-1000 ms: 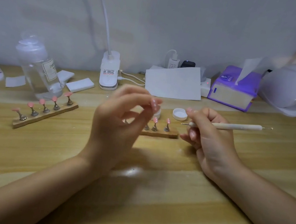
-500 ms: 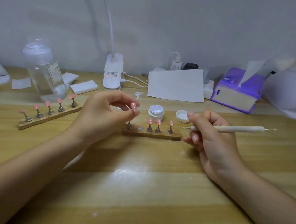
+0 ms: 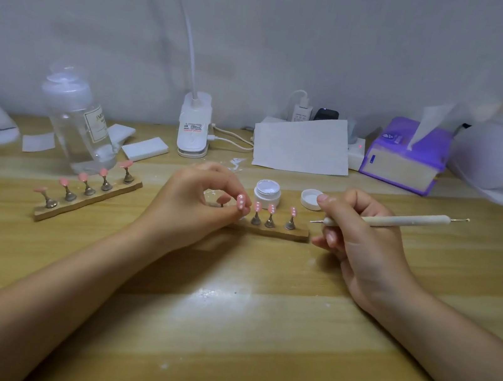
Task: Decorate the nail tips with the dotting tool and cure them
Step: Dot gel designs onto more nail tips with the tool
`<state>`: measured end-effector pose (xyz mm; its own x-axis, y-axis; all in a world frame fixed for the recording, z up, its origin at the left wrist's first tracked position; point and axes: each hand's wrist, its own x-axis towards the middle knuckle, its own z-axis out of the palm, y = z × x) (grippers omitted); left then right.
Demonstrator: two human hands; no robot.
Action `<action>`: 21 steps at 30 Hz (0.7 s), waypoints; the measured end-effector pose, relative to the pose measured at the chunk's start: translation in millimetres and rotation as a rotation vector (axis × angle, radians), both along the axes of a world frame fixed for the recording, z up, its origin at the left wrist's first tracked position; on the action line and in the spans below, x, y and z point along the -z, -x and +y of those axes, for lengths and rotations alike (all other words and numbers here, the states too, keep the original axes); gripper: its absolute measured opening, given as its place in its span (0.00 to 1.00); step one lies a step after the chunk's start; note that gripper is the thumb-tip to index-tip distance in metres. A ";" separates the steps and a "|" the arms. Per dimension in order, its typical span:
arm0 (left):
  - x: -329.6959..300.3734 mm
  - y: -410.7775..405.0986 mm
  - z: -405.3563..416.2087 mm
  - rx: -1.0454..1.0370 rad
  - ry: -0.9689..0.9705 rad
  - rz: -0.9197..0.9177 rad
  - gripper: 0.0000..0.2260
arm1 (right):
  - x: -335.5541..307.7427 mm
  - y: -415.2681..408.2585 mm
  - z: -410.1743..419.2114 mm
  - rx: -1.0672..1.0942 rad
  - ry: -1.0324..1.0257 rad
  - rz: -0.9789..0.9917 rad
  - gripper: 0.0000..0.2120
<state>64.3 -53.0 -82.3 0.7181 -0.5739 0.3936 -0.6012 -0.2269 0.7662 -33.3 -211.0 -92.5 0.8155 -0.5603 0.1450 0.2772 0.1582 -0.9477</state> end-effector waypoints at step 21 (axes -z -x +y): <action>-0.9 -12.2 0.7 -0.005 -0.245 -0.034 0.07 | 2.1 -0.7 -0.1 -0.034 0.055 0.020 0.23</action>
<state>76.5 -52.3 -81.3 0.7102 -0.6516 0.2666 -0.6238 -0.4068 0.6674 -32.6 -211.2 -94.6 0.8368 -0.5241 0.1583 0.2533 0.1142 -0.9606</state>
